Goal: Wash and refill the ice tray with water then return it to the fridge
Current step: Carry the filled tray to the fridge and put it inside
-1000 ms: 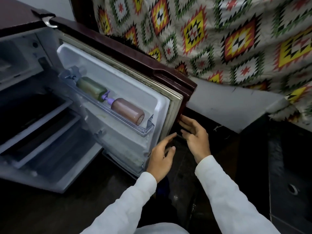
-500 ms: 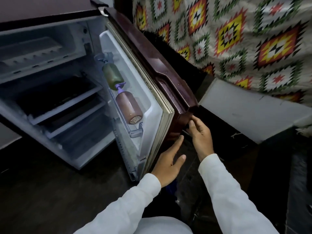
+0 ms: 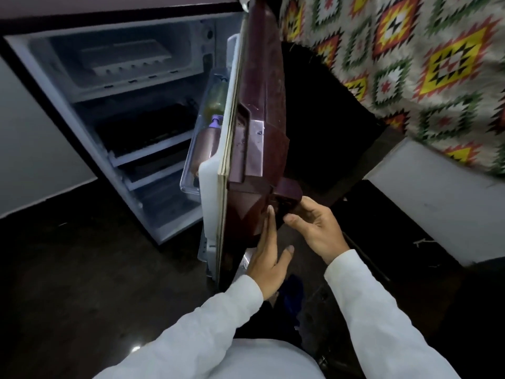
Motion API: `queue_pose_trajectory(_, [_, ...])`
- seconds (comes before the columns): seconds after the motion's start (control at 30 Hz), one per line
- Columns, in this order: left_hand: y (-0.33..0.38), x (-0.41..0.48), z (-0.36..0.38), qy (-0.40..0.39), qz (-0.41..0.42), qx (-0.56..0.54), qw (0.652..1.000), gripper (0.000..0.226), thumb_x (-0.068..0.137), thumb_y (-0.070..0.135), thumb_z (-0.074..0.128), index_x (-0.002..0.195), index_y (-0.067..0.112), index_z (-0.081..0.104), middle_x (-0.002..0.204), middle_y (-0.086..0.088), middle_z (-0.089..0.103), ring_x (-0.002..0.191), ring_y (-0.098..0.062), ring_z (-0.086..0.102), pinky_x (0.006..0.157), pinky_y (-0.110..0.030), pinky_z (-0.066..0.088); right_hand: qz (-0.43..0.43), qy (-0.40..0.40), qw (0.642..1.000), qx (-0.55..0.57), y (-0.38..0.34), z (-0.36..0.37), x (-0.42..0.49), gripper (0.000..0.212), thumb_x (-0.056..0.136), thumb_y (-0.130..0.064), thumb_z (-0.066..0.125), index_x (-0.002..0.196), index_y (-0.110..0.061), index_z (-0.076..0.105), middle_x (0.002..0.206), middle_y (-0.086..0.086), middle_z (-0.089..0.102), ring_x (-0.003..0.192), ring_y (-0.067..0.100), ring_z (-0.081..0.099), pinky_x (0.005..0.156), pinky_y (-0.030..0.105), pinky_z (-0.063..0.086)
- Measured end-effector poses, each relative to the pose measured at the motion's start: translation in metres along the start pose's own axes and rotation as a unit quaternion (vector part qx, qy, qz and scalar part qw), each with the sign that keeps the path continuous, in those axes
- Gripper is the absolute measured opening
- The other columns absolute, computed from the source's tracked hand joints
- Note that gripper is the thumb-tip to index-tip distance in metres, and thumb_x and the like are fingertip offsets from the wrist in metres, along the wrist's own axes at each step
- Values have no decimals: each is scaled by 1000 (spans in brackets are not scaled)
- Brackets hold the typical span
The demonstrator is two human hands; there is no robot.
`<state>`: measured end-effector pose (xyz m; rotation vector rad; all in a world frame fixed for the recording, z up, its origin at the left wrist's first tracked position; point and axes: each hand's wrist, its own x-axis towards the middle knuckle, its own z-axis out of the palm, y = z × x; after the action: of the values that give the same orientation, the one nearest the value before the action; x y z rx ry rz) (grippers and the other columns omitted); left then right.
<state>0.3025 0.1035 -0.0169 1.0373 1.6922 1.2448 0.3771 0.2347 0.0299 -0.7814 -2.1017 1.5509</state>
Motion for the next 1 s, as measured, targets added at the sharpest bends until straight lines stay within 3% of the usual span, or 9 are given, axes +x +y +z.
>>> queue_pose_trajectory(0.1, [-21,-4,-22,89,-2,-14,996,72,104,26,49,158,42,4,167,17,10,152,1,9,125,-33,17,-8,-36,999,18,-4,26,13,32,86,-4,73,116,-14,70,108,0,72,106,17,68,90,28,51])
queue_pose_trajectory(0.17, [-30,-7,-42,162,8,-30,986,60,103,26,51,151,52,25,156,25,33,145,5,28,119,-41,34,-22,-64,997,41,-9,47,21,33,85,-2,74,116,-9,69,108,5,74,106,19,69,89,27,52])
queue_pose_trajectory(0.23, [-35,-9,-62,229,13,-35,973,52,102,21,56,135,57,39,138,34,45,130,18,41,112,-35,43,-32,-83,995,51,-16,70,30,32,84,1,74,115,-5,69,106,5,75,104,17,70,88,23,52])
queue_pose_trajectory(0.33, [-39,-13,-90,308,18,-46,950,40,99,18,62,129,43,53,127,18,62,115,20,51,101,-18,48,-48,-97,993,43,-24,106,44,26,83,2,74,108,-5,70,99,5,75,98,18,71,87,24,53])
queue_pose_trajectory(0.43, [-44,-16,-119,365,11,-59,929,37,96,15,65,132,24,62,123,9,67,111,16,58,90,-5,45,-53,-105,992,42,-31,141,64,22,82,2,74,103,-4,70,94,5,74,93,19,71,86,27,54])
queue_pose_trajectory(0.6, [-67,-8,-174,447,-17,-28,894,32,97,20,64,129,19,66,116,4,73,108,-7,69,95,-18,52,-93,-113,989,11,-48,196,101,26,82,-3,76,107,-3,71,96,4,75,91,9,71,83,21,53])
queue_pose_trajectory(0.77, [-86,6,-232,468,-20,-5,883,29,97,15,62,126,11,67,103,8,72,93,10,66,86,-10,50,-117,-124,985,-8,-58,241,144,30,84,-5,75,113,-3,71,100,6,74,93,9,71,83,17,53])
queue_pose_trajectory(0.87, [-96,15,-264,471,-20,2,882,28,98,18,61,125,15,68,106,8,73,99,1,68,91,-20,53,-124,-125,984,-11,-61,265,169,32,85,-5,75,116,-4,71,102,6,74,93,8,71,84,19,54])
queue_pose_trajectory(1.0, [-100,26,-304,463,-21,-9,886,25,98,15,61,122,15,69,106,11,73,103,-1,68,93,-21,53,-123,-111,986,-11,-66,293,196,33,84,-6,76,117,-7,71,104,4,74,92,2,69,81,15,53])
